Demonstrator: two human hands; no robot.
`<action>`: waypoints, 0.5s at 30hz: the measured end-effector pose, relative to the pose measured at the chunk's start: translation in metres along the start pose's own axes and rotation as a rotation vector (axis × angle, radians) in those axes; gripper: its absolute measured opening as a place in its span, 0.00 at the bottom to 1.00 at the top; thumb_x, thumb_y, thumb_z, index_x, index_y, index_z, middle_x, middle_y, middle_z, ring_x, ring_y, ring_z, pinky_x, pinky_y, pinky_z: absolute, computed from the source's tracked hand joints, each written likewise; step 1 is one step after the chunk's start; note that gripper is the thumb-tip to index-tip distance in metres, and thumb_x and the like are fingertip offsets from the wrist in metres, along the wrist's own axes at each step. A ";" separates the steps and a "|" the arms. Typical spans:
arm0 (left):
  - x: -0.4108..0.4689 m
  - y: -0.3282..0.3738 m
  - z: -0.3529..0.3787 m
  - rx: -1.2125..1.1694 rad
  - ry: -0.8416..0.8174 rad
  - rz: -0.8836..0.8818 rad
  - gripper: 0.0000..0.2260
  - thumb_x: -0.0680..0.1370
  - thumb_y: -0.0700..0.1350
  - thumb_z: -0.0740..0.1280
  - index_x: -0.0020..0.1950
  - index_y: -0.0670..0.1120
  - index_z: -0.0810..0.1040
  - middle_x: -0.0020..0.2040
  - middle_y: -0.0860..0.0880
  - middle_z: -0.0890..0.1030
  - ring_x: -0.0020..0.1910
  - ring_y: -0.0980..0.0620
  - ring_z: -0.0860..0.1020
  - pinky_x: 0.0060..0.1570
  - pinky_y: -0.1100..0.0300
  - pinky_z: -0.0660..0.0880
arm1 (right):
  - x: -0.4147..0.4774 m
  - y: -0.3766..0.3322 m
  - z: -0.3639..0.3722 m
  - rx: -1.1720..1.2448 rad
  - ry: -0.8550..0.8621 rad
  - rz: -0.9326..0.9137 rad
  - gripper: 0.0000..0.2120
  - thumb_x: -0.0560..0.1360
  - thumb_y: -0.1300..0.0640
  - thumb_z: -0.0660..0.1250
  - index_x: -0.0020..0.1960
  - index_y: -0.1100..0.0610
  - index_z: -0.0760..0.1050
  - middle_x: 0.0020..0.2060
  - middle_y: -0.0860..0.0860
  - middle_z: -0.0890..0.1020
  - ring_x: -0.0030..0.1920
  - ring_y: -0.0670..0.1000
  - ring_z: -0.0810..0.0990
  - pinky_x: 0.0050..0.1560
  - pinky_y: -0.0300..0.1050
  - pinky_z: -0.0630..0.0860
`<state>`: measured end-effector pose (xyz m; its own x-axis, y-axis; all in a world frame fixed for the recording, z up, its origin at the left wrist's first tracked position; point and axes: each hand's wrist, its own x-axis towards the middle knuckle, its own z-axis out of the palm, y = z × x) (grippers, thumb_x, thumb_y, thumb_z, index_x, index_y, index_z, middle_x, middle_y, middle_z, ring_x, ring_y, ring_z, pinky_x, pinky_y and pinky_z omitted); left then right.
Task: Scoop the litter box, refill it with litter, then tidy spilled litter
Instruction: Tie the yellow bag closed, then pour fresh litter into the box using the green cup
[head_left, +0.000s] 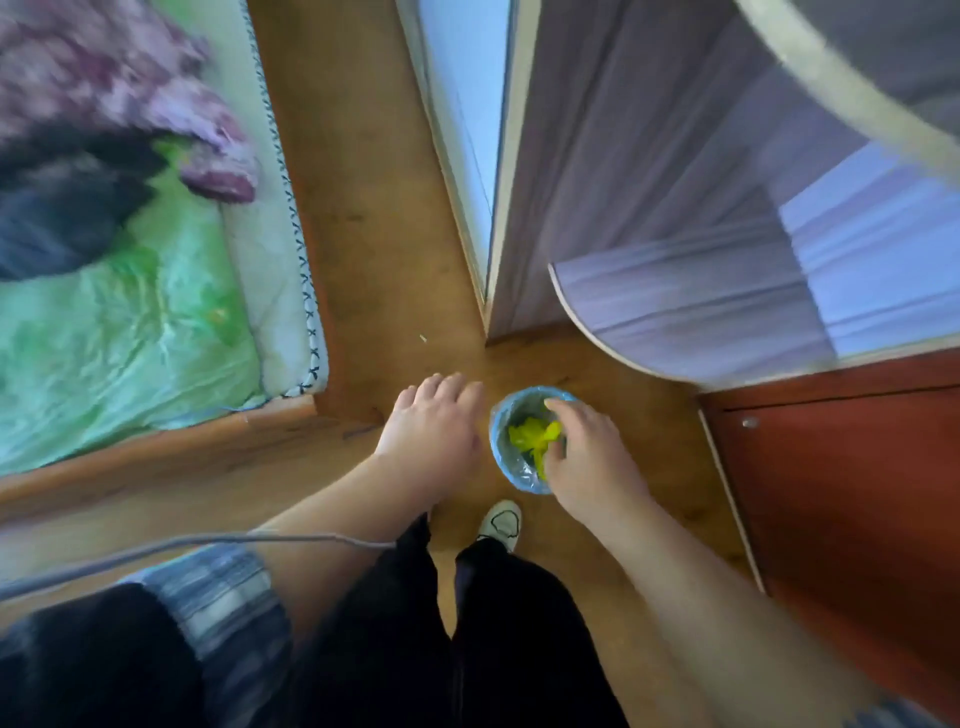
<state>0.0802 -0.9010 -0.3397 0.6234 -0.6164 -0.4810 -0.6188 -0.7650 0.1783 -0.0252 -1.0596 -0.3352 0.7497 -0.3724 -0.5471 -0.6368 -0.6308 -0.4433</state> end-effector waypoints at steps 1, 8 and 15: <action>-0.022 0.000 -0.016 -0.012 0.036 -0.024 0.26 0.79 0.49 0.59 0.78 0.50 0.60 0.77 0.49 0.63 0.77 0.45 0.60 0.73 0.48 0.61 | -0.013 -0.015 -0.016 -0.018 0.017 -0.044 0.26 0.77 0.62 0.62 0.74 0.53 0.68 0.69 0.51 0.73 0.69 0.54 0.69 0.69 0.46 0.65; -0.160 -0.030 -0.110 -0.170 0.348 -0.229 0.26 0.70 0.48 0.61 0.69 0.49 0.73 0.67 0.47 0.76 0.68 0.42 0.73 0.62 0.46 0.74 | -0.097 -0.137 -0.075 -0.242 0.120 -0.480 0.27 0.76 0.59 0.64 0.75 0.53 0.67 0.69 0.49 0.72 0.71 0.52 0.67 0.72 0.48 0.65; -0.290 -0.127 -0.141 -0.253 0.580 -0.482 0.26 0.78 0.53 0.59 0.76 0.53 0.61 0.75 0.51 0.66 0.75 0.47 0.63 0.69 0.49 0.67 | -0.161 -0.284 -0.040 -0.405 0.127 -0.890 0.27 0.76 0.56 0.63 0.75 0.54 0.66 0.71 0.50 0.70 0.73 0.52 0.64 0.76 0.44 0.58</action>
<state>0.0452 -0.6516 -0.1016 0.9874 -0.1522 -0.0440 -0.1334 -0.9485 0.2873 0.0422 -0.8478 -0.0933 0.9543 0.2960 -0.0408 0.2613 -0.8928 -0.3668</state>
